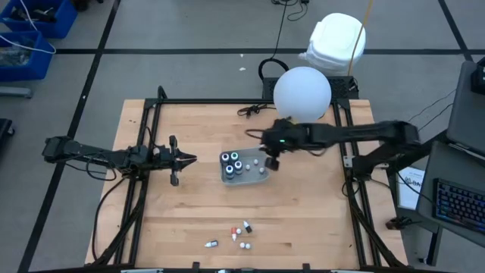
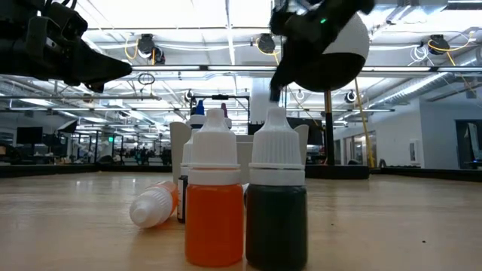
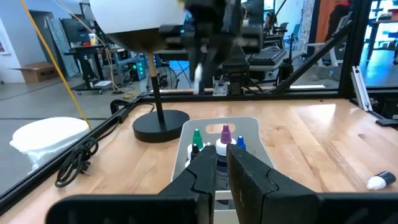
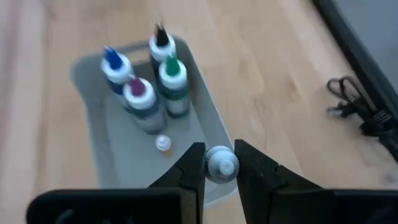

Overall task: Pick & Place food coloring
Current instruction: Put the right small black food coloring bottle into the gray bin

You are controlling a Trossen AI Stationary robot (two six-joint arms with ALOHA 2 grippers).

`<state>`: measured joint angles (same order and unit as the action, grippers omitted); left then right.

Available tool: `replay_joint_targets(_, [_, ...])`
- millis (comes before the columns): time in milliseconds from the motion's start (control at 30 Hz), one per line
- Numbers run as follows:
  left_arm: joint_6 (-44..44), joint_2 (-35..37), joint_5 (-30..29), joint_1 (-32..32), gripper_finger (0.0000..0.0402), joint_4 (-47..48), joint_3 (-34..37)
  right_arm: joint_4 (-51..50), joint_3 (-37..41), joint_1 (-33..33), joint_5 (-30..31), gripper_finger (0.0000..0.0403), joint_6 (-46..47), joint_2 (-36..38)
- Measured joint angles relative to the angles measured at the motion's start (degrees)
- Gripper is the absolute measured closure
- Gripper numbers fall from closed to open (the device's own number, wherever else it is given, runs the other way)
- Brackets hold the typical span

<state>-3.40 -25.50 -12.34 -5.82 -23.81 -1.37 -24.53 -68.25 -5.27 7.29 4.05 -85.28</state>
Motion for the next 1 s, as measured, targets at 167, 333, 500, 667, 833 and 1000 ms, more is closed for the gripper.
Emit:
replay_joint_targets(167, [-3.50,0.00,-0.04,0.00,0.0355,-0.04,0.00,-1.34,-3.86,-0.40,-0.12,0.0347,-0.87,-6.98])
replay_joint_targets(333, [-5.50,0.00,-0.08,0.02,0.0355,-0.02,0.00,-0.29,-3.91,-1.09,-1.57,0.0347,-3.38,-11.38])
replay_joint_targets(500, [-5.49,0.00,-0.10,0.00,0.0355,-0.02,0.00,-0.72,-3.91,-3.07,-1.57,0.0347,-3.23,-14.07])
replay_joint_targets(667, [-5.43,0.00,-0.14,0.02,0.0355,-0.02,0.00,-0.61,-3.41,-3.39,-1.56,0.0347,-3.24,-14.25])
replay_joint_targets(833, [-5.33,0.00,-0.16,0.00,0.0355,-0.02,0.00,-1.36,-3.26,-2.86,-1.60,0.0347,-1.87,-14.36])
replay_joint_targets(1000, [-5.33,0.01,-0.17,0.00,0.0355,0.04,0.00,-0.98,-3.22,-1.78,-1.68,0.0346,-1.09,-15.36])
